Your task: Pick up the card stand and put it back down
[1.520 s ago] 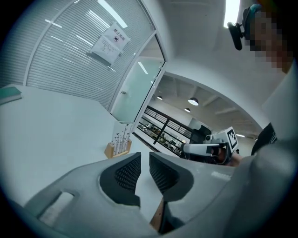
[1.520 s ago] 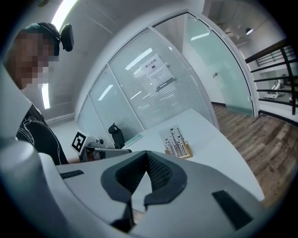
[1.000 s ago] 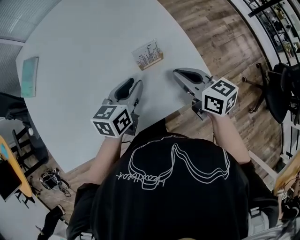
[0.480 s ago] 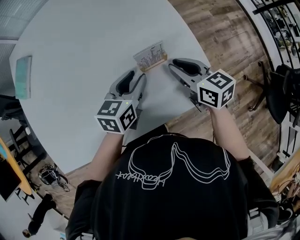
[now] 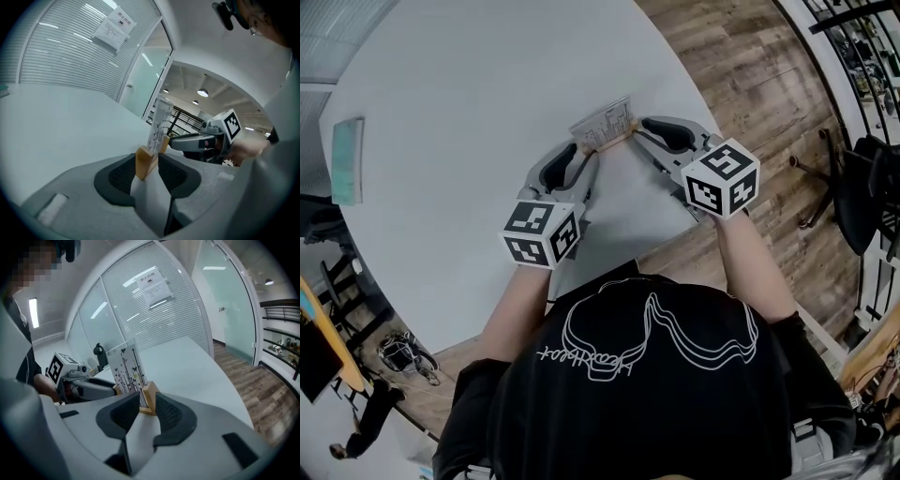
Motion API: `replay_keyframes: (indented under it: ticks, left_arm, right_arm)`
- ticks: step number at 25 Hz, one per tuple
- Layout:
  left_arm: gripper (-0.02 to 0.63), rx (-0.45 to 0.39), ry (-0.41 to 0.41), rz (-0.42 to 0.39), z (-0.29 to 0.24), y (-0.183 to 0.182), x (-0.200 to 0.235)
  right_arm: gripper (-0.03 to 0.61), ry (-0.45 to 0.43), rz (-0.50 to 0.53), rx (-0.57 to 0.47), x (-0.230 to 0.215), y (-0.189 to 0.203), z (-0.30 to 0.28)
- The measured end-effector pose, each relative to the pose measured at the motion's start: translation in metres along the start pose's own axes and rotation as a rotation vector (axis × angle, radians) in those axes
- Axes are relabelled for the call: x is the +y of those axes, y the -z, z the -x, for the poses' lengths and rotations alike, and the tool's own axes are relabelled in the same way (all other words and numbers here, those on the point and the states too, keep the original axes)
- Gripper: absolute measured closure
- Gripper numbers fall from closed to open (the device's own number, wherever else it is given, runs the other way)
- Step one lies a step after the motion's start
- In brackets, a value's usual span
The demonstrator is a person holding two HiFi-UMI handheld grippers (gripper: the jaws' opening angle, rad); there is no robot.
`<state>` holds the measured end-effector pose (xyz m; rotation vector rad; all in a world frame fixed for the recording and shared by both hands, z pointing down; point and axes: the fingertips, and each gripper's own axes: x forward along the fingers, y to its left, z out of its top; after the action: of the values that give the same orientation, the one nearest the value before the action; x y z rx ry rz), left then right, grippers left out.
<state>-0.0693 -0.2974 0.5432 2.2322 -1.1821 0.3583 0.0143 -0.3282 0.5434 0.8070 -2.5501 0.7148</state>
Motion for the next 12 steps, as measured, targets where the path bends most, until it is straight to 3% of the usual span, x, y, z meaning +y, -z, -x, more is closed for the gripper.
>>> replay_keyframes:
  ticks: [12]
  left_arm:
    - [0.468,-0.001,-0.002,-0.028,0.0057,-0.003,0.0036]
  right_arm:
    - [0.505,0.018,0.029,0.014,0.0072,-0.0003,-0.0103]
